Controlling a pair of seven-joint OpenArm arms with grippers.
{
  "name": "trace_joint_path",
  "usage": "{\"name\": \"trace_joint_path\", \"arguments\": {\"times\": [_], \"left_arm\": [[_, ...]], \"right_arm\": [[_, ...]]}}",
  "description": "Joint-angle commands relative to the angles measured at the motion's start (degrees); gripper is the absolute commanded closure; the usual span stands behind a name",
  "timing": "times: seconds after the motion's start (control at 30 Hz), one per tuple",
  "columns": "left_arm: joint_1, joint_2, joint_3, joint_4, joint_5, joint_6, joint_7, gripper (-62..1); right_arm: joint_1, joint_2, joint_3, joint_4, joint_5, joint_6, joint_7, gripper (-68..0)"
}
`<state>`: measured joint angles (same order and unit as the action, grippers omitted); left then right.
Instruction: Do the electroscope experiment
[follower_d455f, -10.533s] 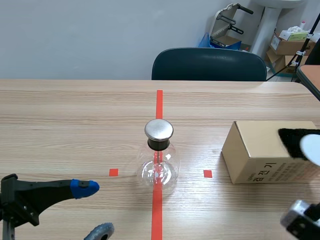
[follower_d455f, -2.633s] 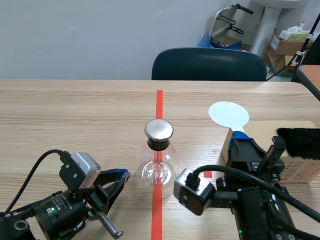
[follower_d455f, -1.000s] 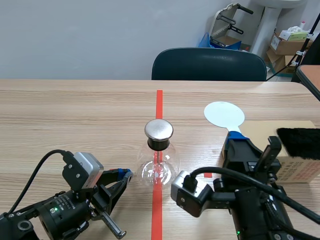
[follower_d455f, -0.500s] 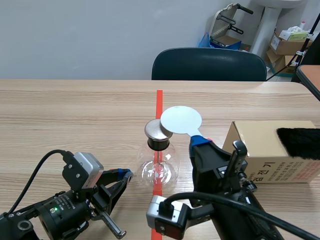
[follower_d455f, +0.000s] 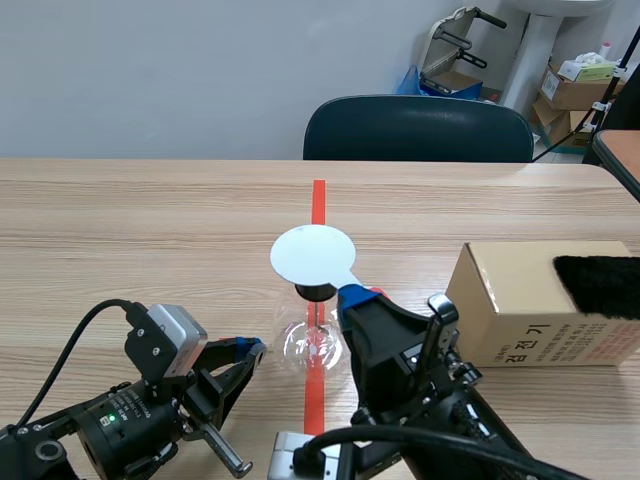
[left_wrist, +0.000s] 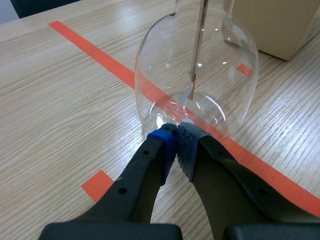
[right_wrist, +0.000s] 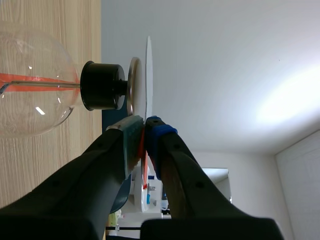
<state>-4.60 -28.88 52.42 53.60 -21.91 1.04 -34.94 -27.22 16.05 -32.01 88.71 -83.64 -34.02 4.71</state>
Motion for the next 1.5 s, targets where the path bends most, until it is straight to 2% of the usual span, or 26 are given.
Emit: {"name": "trace_joint_path", "arguments": {"times": [0.0,0.53,0.7,0.9,1.3,1.47], "left_arm": [[-0.02,0.28,-0.22,0.66,0.26,-0.11,-0.76,-2.6],[-0.02,0.28,-0.22,0.66,0.26,-0.11,-0.76,-2.6],[-0.02,0.28,-0.22,0.66,0.26,-0.11,-0.76,-2.6],[-0.02,0.28,-0.22,0.66,0.26,-0.11,-0.76,-2.6],[-0.02,0.28,-0.22,0.66,0.26,-0.11,-0.76,-2.6],[-0.02,0.28,-0.22,0.66,0.26,-0.11,-0.76,-2.6]], "right_arm": [[0.57,0.63,0.11,0.57,-0.06,-0.61,0.17,-1.0],[0.57,0.63,0.11,0.57,-0.06,-0.61,0.02,-1.0],[0.57,0.61,0.13,0.57,-0.06,-0.61,-2.78,-1.0],[0.57,0.61,0.13,0.57,-0.06,-0.61,-11.52,-1.0],[0.57,0.61,0.13,0.57,-0.06,-0.61,-35.60,-1.0],[0.57,0.61,0.13,0.57,-0.06,-0.61,-42.10,-1.0]]}}
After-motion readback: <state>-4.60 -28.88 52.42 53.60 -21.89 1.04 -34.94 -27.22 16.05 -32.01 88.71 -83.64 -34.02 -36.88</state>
